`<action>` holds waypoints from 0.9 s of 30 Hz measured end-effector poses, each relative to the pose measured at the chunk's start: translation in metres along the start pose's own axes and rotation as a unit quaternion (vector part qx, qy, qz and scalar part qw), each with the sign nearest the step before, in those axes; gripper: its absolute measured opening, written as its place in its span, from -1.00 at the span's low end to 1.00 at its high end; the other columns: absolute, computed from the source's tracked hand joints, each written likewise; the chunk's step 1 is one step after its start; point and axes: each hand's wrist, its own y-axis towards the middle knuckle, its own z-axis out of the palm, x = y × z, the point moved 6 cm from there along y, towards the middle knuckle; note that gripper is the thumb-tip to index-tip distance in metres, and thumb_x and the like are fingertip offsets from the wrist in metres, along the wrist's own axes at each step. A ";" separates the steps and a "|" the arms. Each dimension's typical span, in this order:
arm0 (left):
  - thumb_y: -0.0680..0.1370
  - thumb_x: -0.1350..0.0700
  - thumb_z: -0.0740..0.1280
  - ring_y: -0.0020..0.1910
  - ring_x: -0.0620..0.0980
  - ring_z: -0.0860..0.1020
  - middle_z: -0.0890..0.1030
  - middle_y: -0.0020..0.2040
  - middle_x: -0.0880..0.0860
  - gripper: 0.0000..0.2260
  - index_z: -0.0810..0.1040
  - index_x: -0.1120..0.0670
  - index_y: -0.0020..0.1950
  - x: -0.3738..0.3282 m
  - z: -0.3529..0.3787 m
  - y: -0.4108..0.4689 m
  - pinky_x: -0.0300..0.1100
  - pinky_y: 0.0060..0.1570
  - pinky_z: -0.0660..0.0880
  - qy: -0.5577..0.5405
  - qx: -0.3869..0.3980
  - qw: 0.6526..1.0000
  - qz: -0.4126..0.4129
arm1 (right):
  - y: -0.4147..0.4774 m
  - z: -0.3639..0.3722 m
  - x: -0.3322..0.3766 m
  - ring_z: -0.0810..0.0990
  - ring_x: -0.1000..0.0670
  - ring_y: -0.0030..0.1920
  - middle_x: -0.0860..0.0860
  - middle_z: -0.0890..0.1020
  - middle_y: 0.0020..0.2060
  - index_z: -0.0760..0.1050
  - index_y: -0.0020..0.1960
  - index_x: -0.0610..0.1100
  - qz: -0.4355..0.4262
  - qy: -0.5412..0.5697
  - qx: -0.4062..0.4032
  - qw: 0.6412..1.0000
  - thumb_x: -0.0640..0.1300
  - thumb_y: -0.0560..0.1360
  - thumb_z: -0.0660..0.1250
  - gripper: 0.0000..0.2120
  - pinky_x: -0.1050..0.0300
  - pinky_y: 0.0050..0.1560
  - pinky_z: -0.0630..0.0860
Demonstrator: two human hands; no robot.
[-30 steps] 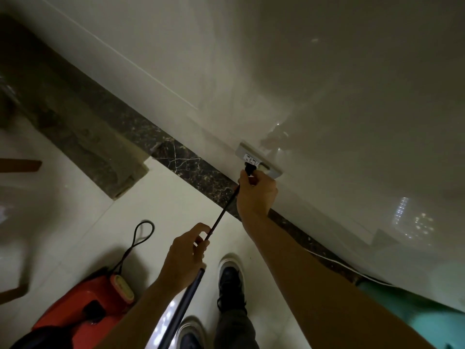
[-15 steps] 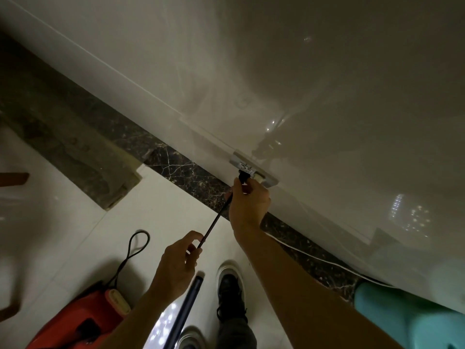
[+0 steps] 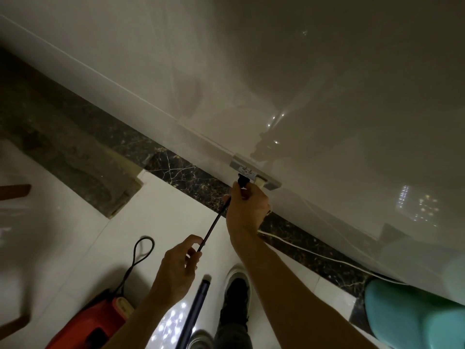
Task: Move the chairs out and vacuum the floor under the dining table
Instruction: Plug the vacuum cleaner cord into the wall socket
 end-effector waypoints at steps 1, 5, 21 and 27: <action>0.58 0.03 0.29 -0.23 -0.11 0.62 0.62 -0.24 -0.02 -0.89 0.48 -0.14 0.10 0.000 -0.001 0.001 -0.33 -0.25 0.56 0.009 -0.001 1.000 -0.001 | 0.001 0.000 0.000 0.70 0.04 -0.11 -0.04 0.71 -0.11 0.64 0.04 -0.21 -0.001 -0.003 -0.002 1.000 -0.12 0.56 0.36 -0.83 0.04 0.01 0.66; 0.59 0.04 0.28 -0.22 -0.12 0.61 0.60 -0.23 -0.07 -0.88 0.47 -0.12 0.12 -0.002 0.000 0.001 -0.38 -0.23 0.53 0.032 0.001 0.999 -0.007 | 0.000 -0.001 0.001 0.69 0.04 -0.07 -0.05 0.71 -0.06 0.62 0.08 -0.19 0.006 -0.001 0.015 1.000 -0.12 0.57 0.36 -0.82 0.08 0.06 0.64; 0.58 -0.09 0.22 -0.21 -0.12 0.61 0.56 -0.20 -0.19 -0.77 0.50 -0.02 0.16 -0.011 0.001 -0.003 -0.37 -0.22 0.53 0.044 0.009 0.999 -0.014 | -0.001 0.000 -0.001 0.70 -0.07 -0.05 -0.11 0.71 -0.05 0.60 0.12 -0.20 0.009 -0.011 0.019 1.000 -0.10 0.55 0.37 -0.79 -0.08 0.04 0.65; 0.60 -0.05 0.26 -0.15 -0.16 0.60 0.60 -0.21 -0.15 -0.88 0.49 -0.11 0.12 -0.006 0.001 0.002 -0.32 -0.20 0.56 0.050 0.020 0.998 0.014 | 0.001 0.002 -0.007 0.64 0.03 -0.03 -0.05 0.68 -0.02 0.58 0.13 -0.18 0.003 -0.023 0.017 1.000 -0.07 0.57 0.35 -0.78 0.07 0.09 0.62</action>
